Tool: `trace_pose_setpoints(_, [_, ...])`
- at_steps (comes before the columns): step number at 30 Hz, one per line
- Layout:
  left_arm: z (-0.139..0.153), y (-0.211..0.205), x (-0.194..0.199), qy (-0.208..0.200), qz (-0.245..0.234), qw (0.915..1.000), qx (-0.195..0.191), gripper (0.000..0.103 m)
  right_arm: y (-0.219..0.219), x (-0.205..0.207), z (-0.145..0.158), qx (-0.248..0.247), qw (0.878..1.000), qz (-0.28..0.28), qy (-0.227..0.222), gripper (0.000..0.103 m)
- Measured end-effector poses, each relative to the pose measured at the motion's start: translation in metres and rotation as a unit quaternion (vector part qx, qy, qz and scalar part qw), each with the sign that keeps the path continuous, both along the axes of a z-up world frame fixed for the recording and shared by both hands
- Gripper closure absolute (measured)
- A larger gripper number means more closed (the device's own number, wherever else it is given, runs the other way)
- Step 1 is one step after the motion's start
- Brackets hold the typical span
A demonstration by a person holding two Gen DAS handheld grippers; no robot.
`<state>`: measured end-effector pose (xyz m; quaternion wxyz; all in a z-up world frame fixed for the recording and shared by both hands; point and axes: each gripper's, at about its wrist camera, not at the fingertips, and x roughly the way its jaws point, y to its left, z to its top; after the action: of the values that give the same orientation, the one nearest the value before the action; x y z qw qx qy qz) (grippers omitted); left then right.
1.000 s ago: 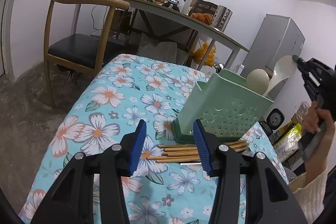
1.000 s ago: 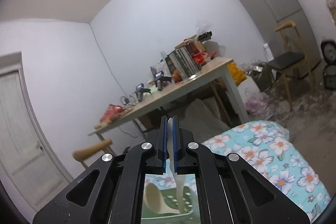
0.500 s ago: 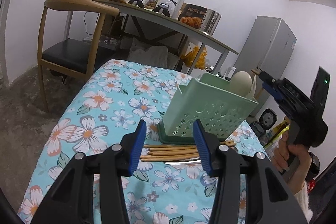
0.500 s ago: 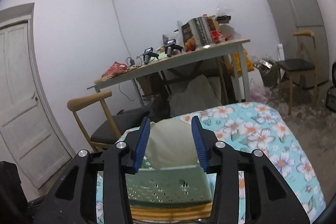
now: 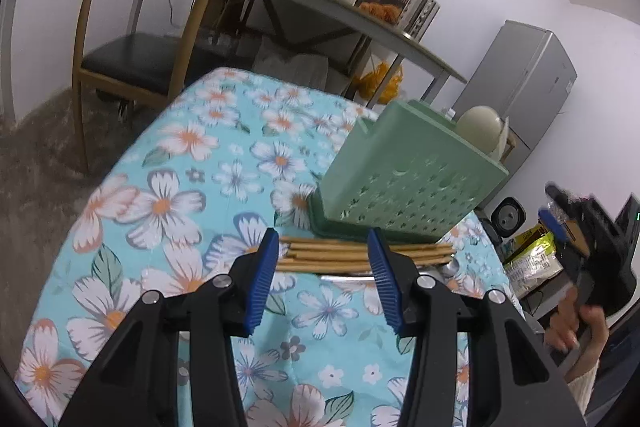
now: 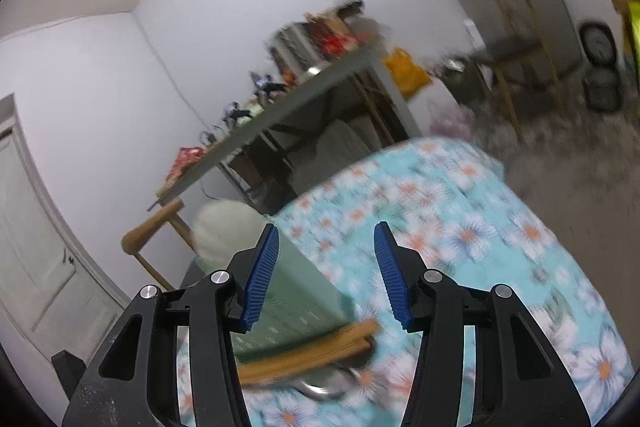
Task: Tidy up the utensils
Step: 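Move the left tool toward the metal spoon beside the chopsticks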
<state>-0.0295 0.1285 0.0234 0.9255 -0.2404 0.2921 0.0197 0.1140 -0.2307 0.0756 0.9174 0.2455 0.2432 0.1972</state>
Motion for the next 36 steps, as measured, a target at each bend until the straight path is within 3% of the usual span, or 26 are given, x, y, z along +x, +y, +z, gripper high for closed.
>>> trace_pose_setpoints(4, [-0.011,0.004,0.002,0.019,0.001,0.9996,-0.019,0.058,-0.016,0.0,-0.022,0.013,0.999,0.011,0.048,0.054])
trace_pose_setpoints(7, [-0.021,0.013,0.003,0.036,0.002,0.9968,-0.071,0.058,-0.024,-0.006,-0.034,0.024,0.998,0.018,0.058,0.054])
trace_pose_setpoints(10, [-0.037,0.021,0.004,0.05,0.003,0.9902,-0.13,0.058,-0.02,-0.007,-0.038,0.009,0.997,0.037,0.065,0.054])
trace_pose_setpoints(14, [-0.056,0.024,0.01,0.075,0.0,0.9825,-0.171,0.059,-0.007,-0.001,-0.045,0.009,0.994,0.073,0.082,0.054])
trace_pose_setpoints(17, [-0.058,0.025,0.012,0.067,-0.003,0.9778,-0.198,0.059,0.005,0.002,-0.051,0.02,0.99,0.102,0.093,0.054])
trace_pose_setpoints(20, [-0.066,0.032,0.016,0.061,-0.002,0.9638,-0.26,0.06,0.023,0.003,-0.054,-0.006,0.988,0.118,0.097,0.054])
trace_pose_setpoints(26, [-0.063,0.031,0.018,0.062,0.004,0.9623,-0.265,0.06,0.049,-0.005,-0.062,-0.061,0.982,0.144,0.103,0.054])
trace_pose_setpoints(30, [-0.063,0.029,0.018,0.064,0.006,0.9583,-0.278,0.06,0.057,-0.008,-0.069,-0.062,0.979,0.153,0.119,0.054])
trace_pose_setpoints(32, [-0.068,0.025,0.021,0.053,-0.023,0.9409,-0.334,0.06,0.057,-0.005,-0.07,-0.063,0.979,0.148,0.123,0.054])
trace_pose_setpoints(35, [-0.079,0.014,0.031,0.052,-0.062,0.9048,-0.418,0.06,0.055,-0.001,-0.071,-0.077,0.98,0.118,0.14,0.054])
trace_pose_setpoints(36, [-0.082,0.011,0.035,0.057,-0.062,0.8986,-0.431,0.06,0.054,0.0,-0.072,-0.098,0.979,0.1,0.15,0.054])
